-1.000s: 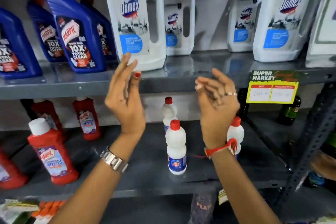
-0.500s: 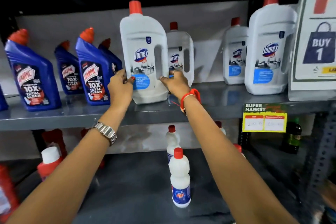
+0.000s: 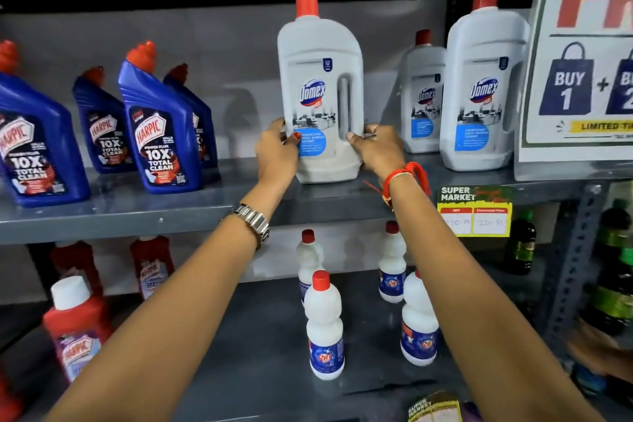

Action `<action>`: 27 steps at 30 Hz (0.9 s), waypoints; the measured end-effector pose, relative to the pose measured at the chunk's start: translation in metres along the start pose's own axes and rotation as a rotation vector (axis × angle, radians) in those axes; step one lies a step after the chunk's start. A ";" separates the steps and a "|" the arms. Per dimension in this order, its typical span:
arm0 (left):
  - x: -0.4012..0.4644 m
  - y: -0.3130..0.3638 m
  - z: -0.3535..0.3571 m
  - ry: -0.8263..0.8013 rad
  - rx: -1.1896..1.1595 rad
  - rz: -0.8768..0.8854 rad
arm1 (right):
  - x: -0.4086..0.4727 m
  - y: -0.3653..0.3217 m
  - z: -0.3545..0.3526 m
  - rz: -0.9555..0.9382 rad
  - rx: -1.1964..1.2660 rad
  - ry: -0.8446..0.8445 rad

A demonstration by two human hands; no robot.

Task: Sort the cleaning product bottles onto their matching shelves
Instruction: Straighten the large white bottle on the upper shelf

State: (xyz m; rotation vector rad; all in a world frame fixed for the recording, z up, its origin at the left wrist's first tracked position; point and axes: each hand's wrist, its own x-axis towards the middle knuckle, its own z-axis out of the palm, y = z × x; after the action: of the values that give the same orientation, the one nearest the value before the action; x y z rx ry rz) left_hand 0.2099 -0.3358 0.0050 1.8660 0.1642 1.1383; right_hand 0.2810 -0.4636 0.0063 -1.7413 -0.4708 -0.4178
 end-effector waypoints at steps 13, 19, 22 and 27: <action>-0.002 0.000 0.020 -0.074 -0.006 0.043 | -0.009 0.007 -0.021 -0.045 -0.189 -0.008; -0.086 -0.003 0.002 -0.064 -0.030 0.426 | -0.075 0.019 -0.033 -0.354 -0.114 0.177; -0.138 -0.033 -0.002 0.022 -0.107 0.562 | -0.120 0.040 -0.031 -0.330 0.078 0.206; -0.196 -0.124 0.009 0.085 -0.088 0.342 | -0.176 0.120 0.004 -0.133 0.100 0.151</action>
State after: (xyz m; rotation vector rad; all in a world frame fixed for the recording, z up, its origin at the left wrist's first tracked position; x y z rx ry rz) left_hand 0.1461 -0.3727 -0.2152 1.8107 -0.1624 1.4338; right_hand 0.1938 -0.4988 -0.1842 -1.5738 -0.4919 -0.6061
